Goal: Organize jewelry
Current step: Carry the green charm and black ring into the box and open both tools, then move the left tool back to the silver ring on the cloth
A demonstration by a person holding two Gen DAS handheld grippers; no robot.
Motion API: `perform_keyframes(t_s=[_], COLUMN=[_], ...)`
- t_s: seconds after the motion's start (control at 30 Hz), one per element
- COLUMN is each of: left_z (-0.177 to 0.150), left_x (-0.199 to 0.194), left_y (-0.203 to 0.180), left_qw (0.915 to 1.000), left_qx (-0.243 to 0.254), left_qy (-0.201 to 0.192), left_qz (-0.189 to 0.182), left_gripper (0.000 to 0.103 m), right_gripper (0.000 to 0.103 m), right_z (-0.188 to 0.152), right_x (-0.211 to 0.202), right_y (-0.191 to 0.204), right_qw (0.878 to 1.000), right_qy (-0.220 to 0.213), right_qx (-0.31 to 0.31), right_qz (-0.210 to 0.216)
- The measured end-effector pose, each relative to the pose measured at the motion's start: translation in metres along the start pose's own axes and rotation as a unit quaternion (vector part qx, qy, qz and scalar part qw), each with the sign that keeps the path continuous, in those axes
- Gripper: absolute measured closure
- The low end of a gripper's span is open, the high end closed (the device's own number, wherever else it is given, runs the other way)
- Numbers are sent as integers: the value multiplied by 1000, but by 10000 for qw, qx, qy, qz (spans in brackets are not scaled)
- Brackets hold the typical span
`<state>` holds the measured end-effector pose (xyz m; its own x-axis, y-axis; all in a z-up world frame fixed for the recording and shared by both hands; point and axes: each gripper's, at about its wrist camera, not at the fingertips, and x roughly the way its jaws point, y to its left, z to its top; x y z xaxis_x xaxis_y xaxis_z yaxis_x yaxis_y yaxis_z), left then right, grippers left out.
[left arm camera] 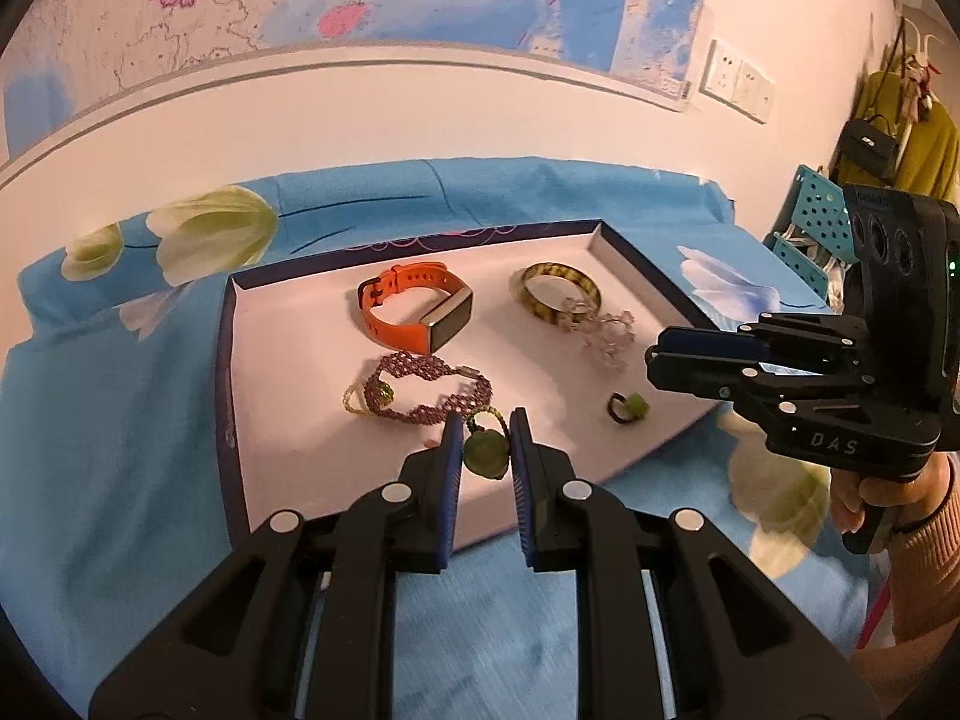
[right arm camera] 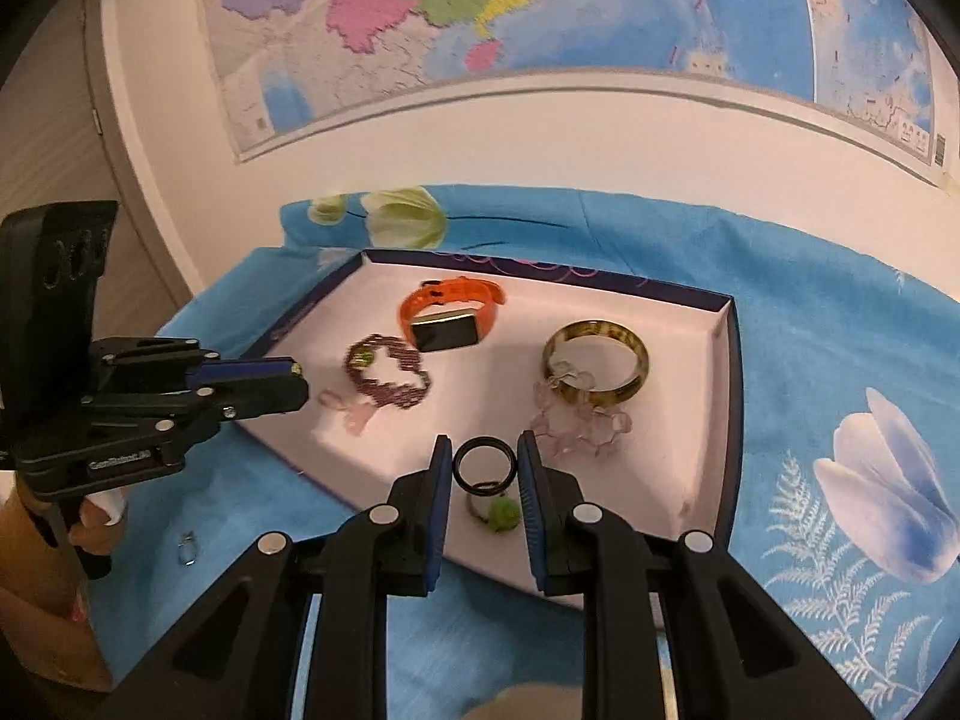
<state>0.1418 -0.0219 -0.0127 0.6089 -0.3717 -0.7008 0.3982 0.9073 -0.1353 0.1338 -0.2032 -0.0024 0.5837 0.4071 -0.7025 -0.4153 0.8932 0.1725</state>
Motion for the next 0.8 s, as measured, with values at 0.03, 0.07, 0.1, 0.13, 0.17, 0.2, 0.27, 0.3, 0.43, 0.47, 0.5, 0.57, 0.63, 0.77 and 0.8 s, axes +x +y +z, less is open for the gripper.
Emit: perform_keyframes(t_s=[0.03,0.07,0.1,0.13,0.17,0.2,0.27,0.3,0.43,0.47,0.5,0.57,0.63,0.77,0.8], left_z=[1,2,2,3,4,4,4,3,2,2,2,2,1,-5,-7], left_x=[3,7,11,14,17,20,27,29,36,36,36,30,20,-5,-10], left_y=[1,1,2,2,2,3,4,4,5,6,6,6,7,10,11], left_qw=[10000,10000,9999,9999,9998,9998,9995,9994,9991,9990,9991,9993,9996,9997,9996], left_qx=[0,-4,-10,-20,-33,-39,-70,-70,-100,-114,-129,-150,-153,-164,-175], left_qy=[23,59,94,120,153,181,271,300,370,372,361,289,157,-82,-121], left_qz=[22,56,71,80,94,93,121,127,197,201,204,186,158,173,180], left_gripper=[87,87,87,87,87,87,87,86,85,81,78,76,74,72,71], right_gripper=[83,83,83,83,83,83,83,83,82,82,82,82,78,75,74], right_z=[1,2,2,2,3,3,4,3,3,3,3,2,1,-2,-3], right_x=[3,6,9,11,14,16,20,20,22,22,21,18,15,2,-1], right_y=[-1,-2,-2,-3,-3,-4,-4,-5,-7,-7,-8,-8,-9,-6,-4], right_qw=[10000,10000,10000,9999,9999,9999,9998,9998,9997,9997,9997,9997,9997,9997,9997], right_qy=[25,47,75,100,114,136,169,163,172,168,147,111,52,-60,-80], right_qx=[3,8,7,3,12,27,41,49,91,105,118,161,197,242,232], right_qz=[5,-15,-22,-25,-47,-44,-57,-81,-125,-116,-130,-129,-141,-9,41])
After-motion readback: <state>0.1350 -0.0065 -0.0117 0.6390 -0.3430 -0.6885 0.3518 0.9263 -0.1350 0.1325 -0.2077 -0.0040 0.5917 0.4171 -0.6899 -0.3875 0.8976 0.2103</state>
